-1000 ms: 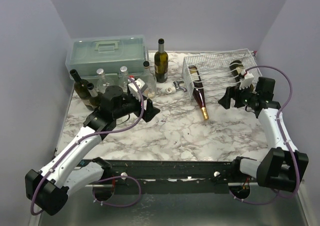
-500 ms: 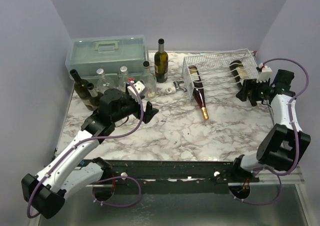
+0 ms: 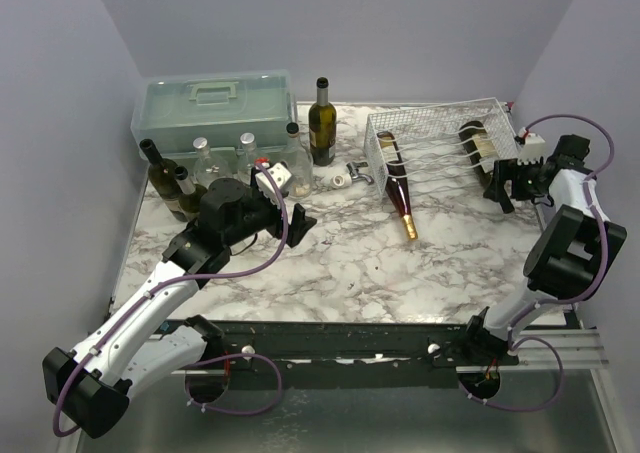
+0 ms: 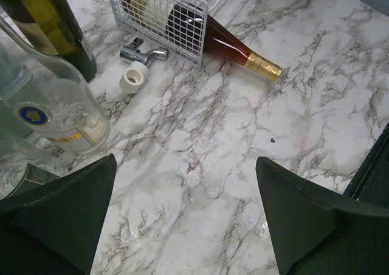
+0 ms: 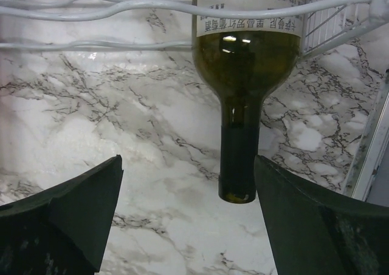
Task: Take the wine bottle off the wine rack
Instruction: Pick up the wine bottle from the wine rack.
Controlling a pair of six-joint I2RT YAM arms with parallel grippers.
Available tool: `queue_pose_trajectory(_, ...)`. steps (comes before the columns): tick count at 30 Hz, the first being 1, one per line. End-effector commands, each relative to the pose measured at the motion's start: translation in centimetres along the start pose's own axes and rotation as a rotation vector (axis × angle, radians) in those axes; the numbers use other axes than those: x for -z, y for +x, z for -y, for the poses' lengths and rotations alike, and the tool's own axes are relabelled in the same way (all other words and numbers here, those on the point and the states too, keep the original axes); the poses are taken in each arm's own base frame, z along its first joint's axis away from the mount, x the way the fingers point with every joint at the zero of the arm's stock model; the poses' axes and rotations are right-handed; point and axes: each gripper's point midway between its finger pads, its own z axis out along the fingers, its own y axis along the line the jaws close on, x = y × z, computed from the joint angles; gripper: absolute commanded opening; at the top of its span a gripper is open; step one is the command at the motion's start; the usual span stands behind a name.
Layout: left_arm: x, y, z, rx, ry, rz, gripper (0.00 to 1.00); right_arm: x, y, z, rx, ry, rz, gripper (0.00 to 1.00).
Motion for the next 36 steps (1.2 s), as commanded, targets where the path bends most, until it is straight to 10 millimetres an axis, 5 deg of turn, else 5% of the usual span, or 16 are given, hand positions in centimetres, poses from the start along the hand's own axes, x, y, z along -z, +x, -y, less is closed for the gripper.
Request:
queue_pose_trajectory(1, 0.1, 0.2, -0.3, -0.022, -0.021, -0.002, 0.99, -0.8, -0.1, 1.7, 0.038, 0.024, -0.032, 0.91)
queue_pose_trajectory(15, 0.2, 0.2, -0.4, -0.028, -0.025, -0.004, 0.99, -3.7, 0.6, 3.9, 0.058, 0.034, -0.053, 0.81)
queue_pose_trajectory(36, 0.2, 0.2, -0.4, -0.033, -0.025, -0.003, 0.99, -6.3, 2.2, 3.9, 0.098, 0.018, 0.008, 0.66)
